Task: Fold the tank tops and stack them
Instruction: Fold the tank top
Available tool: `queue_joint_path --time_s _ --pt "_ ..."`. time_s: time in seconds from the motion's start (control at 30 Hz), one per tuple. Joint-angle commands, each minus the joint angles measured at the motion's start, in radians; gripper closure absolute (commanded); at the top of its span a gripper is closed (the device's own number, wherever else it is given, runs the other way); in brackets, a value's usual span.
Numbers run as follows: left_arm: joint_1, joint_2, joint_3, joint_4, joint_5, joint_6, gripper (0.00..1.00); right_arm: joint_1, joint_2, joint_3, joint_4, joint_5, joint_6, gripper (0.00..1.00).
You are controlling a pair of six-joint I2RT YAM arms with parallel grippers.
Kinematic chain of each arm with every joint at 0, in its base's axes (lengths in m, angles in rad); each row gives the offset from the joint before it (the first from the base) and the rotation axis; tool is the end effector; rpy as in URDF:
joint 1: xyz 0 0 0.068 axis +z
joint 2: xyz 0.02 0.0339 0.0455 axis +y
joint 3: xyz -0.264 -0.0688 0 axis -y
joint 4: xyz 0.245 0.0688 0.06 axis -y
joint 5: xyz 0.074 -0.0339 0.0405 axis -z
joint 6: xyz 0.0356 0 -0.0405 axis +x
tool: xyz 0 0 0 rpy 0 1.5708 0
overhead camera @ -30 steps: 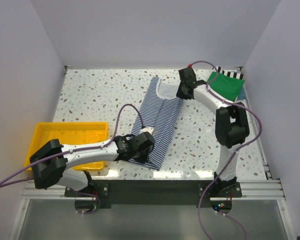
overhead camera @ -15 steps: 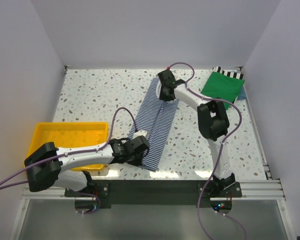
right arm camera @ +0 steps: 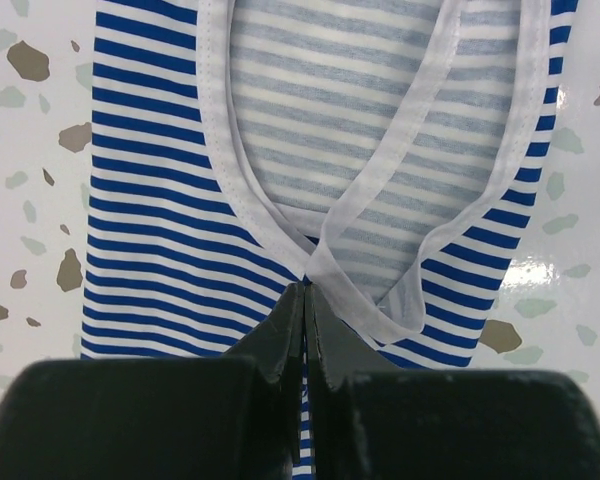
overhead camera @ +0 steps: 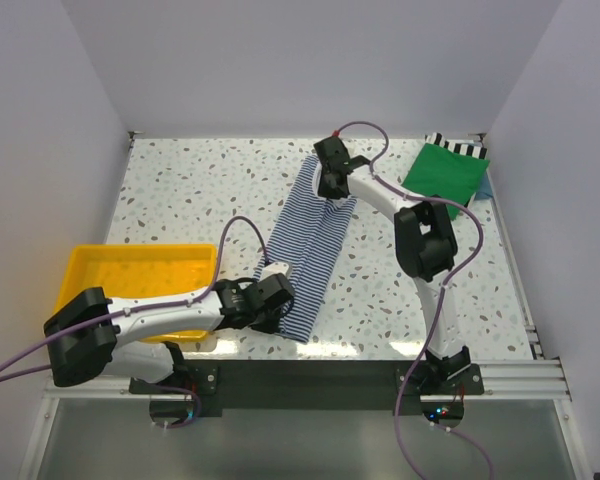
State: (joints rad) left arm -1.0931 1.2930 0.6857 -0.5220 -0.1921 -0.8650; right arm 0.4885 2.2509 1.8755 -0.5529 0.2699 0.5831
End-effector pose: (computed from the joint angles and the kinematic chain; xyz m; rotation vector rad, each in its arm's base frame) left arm 0.1116 -0.2008 0.1783 0.2508 2.7051 -0.3599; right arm 0.4467 0.2267 0.1980 0.2268 2.4461 0.1304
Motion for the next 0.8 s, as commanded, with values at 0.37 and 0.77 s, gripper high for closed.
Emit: queue_joint_path --time_s 0.37,0.77 --pt "0.007 -0.015 0.058 -0.075 -0.075 -0.017 0.66 0.004 -0.04 0.025 0.088 -0.055 -0.029 0.54" --pt "0.157 -0.035 0.15 -0.107 -0.101 0.09 0.61 0.007 -0.203 -0.146 0.102 -0.017 0.003 0.52"
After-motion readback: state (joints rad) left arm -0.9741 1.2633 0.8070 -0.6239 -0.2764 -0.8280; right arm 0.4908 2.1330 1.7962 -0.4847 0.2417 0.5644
